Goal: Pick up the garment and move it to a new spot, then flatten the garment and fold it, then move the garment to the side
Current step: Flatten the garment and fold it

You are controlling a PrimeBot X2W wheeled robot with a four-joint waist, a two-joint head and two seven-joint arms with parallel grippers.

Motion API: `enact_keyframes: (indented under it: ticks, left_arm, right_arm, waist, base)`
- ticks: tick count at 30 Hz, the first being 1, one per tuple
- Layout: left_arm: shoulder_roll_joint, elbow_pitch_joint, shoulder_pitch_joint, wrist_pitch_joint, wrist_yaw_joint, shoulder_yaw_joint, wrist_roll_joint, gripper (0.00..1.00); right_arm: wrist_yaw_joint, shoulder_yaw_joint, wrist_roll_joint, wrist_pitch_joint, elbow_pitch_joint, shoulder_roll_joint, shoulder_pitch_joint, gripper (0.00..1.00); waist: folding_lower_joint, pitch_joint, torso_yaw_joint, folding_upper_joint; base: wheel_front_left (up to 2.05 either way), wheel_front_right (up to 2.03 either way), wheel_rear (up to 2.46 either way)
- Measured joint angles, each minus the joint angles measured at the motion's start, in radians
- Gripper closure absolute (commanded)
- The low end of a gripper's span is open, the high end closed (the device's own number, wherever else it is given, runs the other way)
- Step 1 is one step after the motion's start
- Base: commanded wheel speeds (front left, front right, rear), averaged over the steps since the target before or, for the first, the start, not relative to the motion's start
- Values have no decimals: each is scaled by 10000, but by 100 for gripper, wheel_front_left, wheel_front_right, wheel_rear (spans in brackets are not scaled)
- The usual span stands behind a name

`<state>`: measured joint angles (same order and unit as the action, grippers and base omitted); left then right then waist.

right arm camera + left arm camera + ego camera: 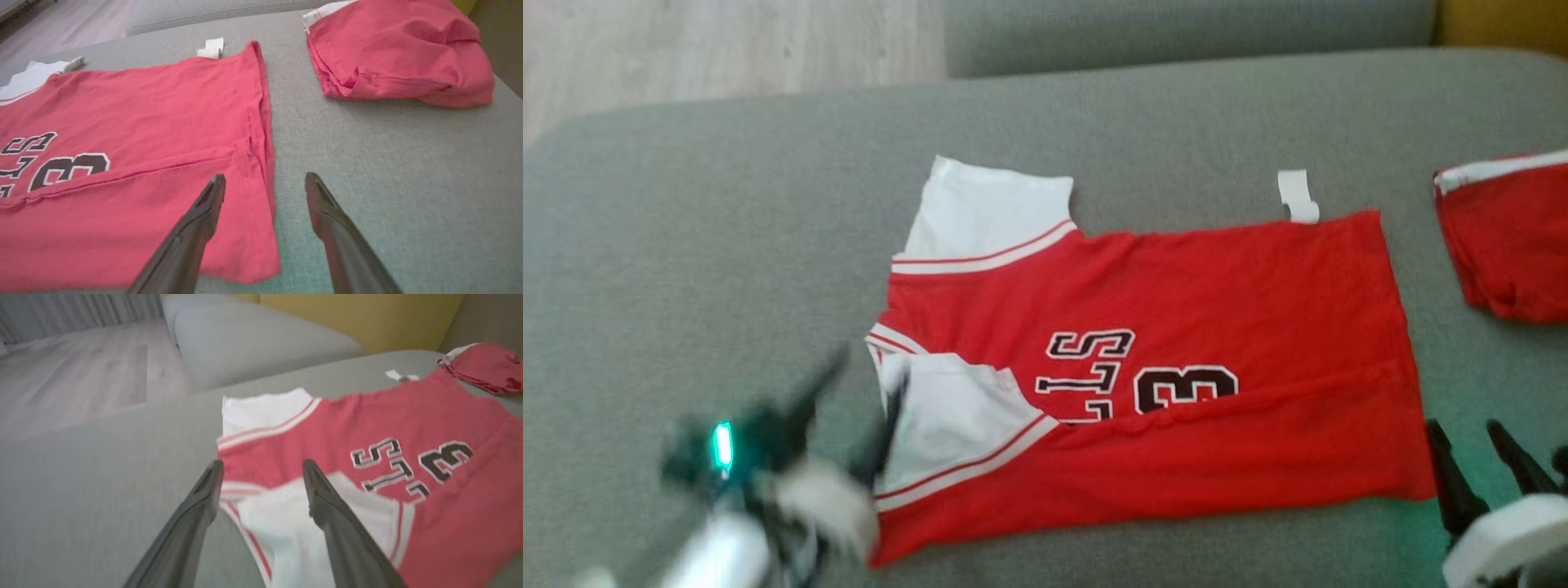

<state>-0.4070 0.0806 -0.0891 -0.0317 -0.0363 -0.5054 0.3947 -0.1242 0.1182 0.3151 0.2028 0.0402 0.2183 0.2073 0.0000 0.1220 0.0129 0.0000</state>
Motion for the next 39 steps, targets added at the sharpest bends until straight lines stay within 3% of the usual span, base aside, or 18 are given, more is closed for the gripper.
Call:
enact_keyframes:
  ticks: [4, 7, 11, 16, 26, 39]
  left_arm:
    - [-263, -132, -2714, -1386, 957, 144, 282, 0]
    - [-297, 497, -4600, -2738, 1419, 148, 955, 0]
    - [-497, 1774, -6512, -4481, 1611, -192, 1856, 0]
    - [-851, 3321, -8191, -5570, 1615, -790, 2307, 0]
    - [-1482, 4811, -9238, -5680, 1687, -2063, 2842, 0]
    - [-1806, 5162, -9746, -5287, 1689, -2838, 3641, 0]
  right_arm:
    - [-2, -265, 0, 13, -504, -21, -534, 0]
    - [-2, -550, 4, 13, -709, 40, -1097, 0]
    - [-2, -828, 17, 10, -779, 102, -1629, 0]
    - [-2, -1089, 17, -13, -679, 88, -2017, 0]
    - [-2, -1225, 109, -284, -397, 94, -2606, 0]
    - [-2, -1329, 121, -370, -267, 92, -2814, 0]
  waist:
    - [1, 592, -196, 0]
    - [3, 1113, -409, 0]
    - [3, 1815, -784, 0]
    - [4, 2575, -1321, -1]
    - [2, 3570, -2156, -1]
    - [0, 3775, -2312, 0]
  base:
    - [0, 0, 0]
    - [0, 0, 0]
    - [0, 0, 0]
    - [0, 0, 0]
    - [0, 0, 0]
    - [0, 0, 0]
